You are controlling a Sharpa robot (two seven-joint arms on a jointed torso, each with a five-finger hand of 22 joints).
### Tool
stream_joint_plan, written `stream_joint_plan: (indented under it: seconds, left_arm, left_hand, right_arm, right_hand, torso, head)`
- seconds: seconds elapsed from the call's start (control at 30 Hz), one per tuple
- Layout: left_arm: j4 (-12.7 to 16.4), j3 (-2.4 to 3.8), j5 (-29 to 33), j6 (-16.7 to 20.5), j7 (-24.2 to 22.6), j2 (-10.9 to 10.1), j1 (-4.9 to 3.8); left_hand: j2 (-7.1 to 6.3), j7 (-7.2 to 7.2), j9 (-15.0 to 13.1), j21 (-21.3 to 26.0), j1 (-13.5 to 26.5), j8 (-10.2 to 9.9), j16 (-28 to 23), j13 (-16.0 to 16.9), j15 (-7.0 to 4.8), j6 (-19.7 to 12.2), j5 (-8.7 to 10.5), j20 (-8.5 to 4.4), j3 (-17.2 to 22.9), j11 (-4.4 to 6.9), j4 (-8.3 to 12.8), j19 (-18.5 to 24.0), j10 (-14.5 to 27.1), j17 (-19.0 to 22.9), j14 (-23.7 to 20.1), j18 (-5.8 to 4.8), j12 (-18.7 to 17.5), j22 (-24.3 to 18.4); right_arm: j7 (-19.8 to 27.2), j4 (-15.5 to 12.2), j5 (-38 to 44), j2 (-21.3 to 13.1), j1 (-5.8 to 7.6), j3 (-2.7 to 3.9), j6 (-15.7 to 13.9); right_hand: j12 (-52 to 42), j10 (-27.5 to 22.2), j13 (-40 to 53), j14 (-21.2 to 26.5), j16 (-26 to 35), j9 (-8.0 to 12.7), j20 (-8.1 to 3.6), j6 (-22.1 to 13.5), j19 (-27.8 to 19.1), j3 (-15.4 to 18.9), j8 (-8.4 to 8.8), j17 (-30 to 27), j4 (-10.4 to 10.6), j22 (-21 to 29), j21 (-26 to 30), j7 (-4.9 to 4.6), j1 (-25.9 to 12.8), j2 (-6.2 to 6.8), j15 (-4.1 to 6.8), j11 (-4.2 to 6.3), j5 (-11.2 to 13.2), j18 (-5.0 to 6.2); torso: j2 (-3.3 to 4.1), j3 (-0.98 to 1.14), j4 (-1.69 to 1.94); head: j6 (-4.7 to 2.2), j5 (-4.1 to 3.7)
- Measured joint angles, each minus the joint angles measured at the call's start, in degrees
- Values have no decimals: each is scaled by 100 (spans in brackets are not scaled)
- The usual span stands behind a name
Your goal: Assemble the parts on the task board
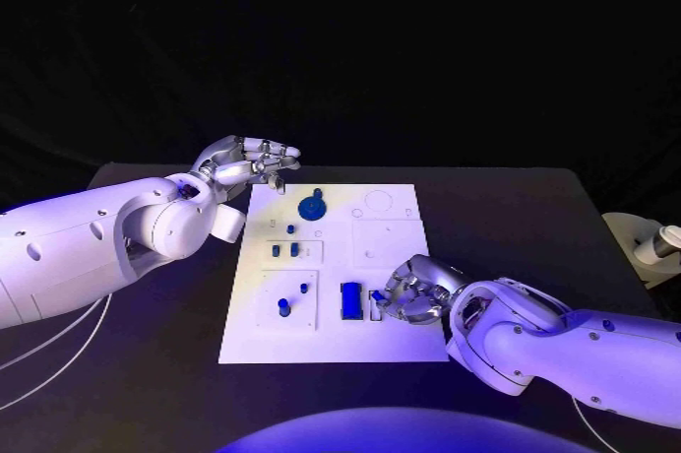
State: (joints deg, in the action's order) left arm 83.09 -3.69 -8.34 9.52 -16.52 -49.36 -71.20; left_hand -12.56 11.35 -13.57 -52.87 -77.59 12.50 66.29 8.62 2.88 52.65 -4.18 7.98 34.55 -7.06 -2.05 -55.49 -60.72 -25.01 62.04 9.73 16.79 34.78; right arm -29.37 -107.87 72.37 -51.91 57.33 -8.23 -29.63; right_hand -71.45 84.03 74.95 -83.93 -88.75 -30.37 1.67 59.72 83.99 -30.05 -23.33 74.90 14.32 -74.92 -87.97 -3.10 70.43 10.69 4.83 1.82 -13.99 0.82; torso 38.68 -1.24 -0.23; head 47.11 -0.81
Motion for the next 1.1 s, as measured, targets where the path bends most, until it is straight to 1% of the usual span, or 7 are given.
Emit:
stream_joint_plan:
  seconds: [0.07, 0.13, 0.2, 0.33, 0.7, 0.8, 1.1]
  left_arm:
    - [1, 0, 0, 0, 0, 1, 0]
    - [2, 0, 0, -1, 1, 2, 0]
    - [3, 0, 0, -1, 2, 2, -1]
    - [4, 0, 0, -2, 3, 2, -1]
    - [7, 0, -1, -6, 11, -2, -1]
    - [7, 0, -1, -6, 13, -2, -1]
    - [9, 0, -3, -7, 17, -6, -1]
  left_hand:
    - [0, 0, 0, 0, 0, 0, 0, 0, 0, 0, 0, 0, 0, 0, 0, 0, 0, 0, 0, 0, 0, 0]
    - [0, 0, 0, 0, 0, 0, 0, 0, 0, 0, 0, 0, 0, 0, 0, 0, 0, 0, 0, 0, 0, 0]
    - [0, 0, 0, 0, 0, 0, 0, 0, 0, 0, 0, 0, 0, 0, 0, 0, 0, 0, 0, 0, 0, 0]
    - [0, 0, 0, 0, 0, 0, 0, 0, 0, 0, 0, 0, 0, 0, 0, 0, 0, 0, 0, 0, 0, 0]
    - [0, 0, 0, 0, 0, 0, 0, 0, 0, 0, 0, 0, 0, 0, 0, 0, 0, 0, 0, 0, 0, 0]
    - [0, 0, 0, 0, 0, 0, 0, 0, 0, 0, 0, 0, 0, 0, 0, 0, 0, 0, 0, 0, 0, 0]
    - [0, 0, 0, 0, 0, 0, 0, 11, 0, 0, 0, 0, 0, -21, 0, 0, 21, 7, 0, 0, 0, -5]
  right_arm:
    - [1, 20, -38, 22, -5, 0, 10]
    - [2, 47, -83, 44, -9, -1, 22]
    - [2, 69, -115, 61, -10, -1, 29]
    - [0, 104, -158, 90, -13, -1, 37]
    - [-8, 165, -182, 146, -13, 3, 61]
    - [-10, 175, -182, 157, -13, 3, 68]
    - [-10, 198, -167, 164, -13, 2, 68]
  right_hand:
    - [-13, 0, 0, 0, 0, -6, 0, 0, 0, 58, -39, 0, 58, 0, 0, 0, -117, -6, 0, 0, -57, 0]
    - [-46, 0, 0, 0, 0, -222, 0, 1, 0, 106, -41, 0, 105, 0, 0, 0, -162, -4, 0, 0, -66, 0]
    - [-46, 0, 0, 0, 0, -276, 0, 2, 0, 135, -43, 0, 135, 0, 0, 1, -219, -17, 0, 0, -67, 0]
    - [-75, 0, -1, 0, 0, -285, 0, 34, 0, 176, -54, 0, 176, 1, 0, -11, -290, -42, 0, 0, -68, 0]
    - [-113, 0, -1, 0, 0, -284, 0, 152, 0, 332, -60, 5, 221, 1, 0, 86, -531, -44, -1, 0, -79, 0]
    - [-113, 0, -2, 0, 0, -277, 0, 141, 0, 526, -63, 4, 222, 1, 0, 75, -742, 5, -1, 0, -254, 0]
    - [-112, 0, -2, 0, 0, -252, 0, 142, 0, 866, -23, 4, 245, 2, 0, 74, -1049, 10, -1, 0, -199, 1]
  torso:
    - [0, 4, -2]
    - [0, 3, -3]
    - [0, 3, -3]
    - [0, 3, -2]
    - [0, 0, 1]
    - [0, 0, 1]
    - [0, -1, 1]
  head:
    - [1, 2]
    - [1, 3]
    - [4, 8]
    - [10, 12]
    - [36, 20]
    - [43, 20]
    - [53, 18]
